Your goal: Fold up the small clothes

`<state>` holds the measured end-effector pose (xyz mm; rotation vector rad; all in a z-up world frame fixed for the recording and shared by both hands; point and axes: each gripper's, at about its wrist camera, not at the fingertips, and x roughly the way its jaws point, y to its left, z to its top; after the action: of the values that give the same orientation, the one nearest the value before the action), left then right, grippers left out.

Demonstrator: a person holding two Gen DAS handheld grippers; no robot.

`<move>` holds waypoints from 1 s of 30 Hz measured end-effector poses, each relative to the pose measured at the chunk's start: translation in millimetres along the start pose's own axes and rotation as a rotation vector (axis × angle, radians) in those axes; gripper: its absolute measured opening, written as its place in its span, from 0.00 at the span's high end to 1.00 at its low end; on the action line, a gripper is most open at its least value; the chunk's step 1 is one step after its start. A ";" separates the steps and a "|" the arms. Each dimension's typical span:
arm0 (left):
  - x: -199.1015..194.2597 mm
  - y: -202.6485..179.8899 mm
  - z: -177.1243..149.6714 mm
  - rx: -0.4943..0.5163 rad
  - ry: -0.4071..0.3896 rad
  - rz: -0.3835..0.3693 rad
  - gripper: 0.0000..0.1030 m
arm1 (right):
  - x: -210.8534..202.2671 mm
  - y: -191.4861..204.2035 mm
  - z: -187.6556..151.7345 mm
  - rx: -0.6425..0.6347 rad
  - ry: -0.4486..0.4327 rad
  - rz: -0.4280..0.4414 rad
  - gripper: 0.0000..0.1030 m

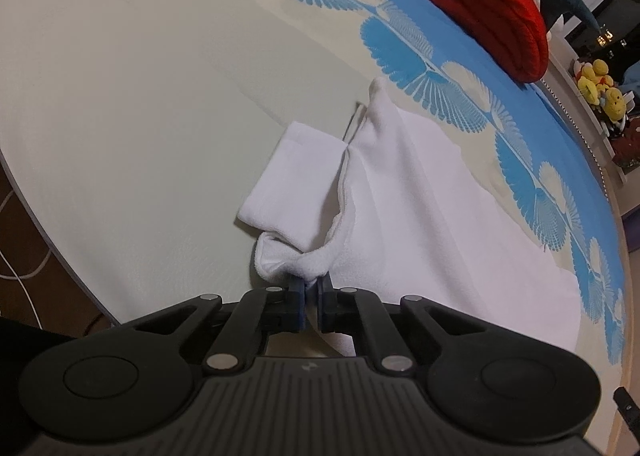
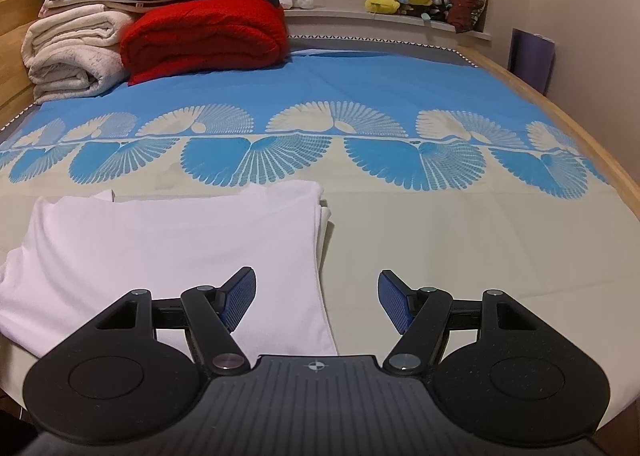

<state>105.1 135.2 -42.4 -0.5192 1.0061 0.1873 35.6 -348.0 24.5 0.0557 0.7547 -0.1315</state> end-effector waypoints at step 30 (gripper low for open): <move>-65.3 -289.6 -206.8 1.049 -0.229 -0.232 0.94 | -36.9 -106.0 15.3 0.278 -0.202 -0.133 0.34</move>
<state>24.9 -212.2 19.5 0.3442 0.6866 -0.4707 4.7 -450.8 60.6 0.2529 0.5336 -0.3633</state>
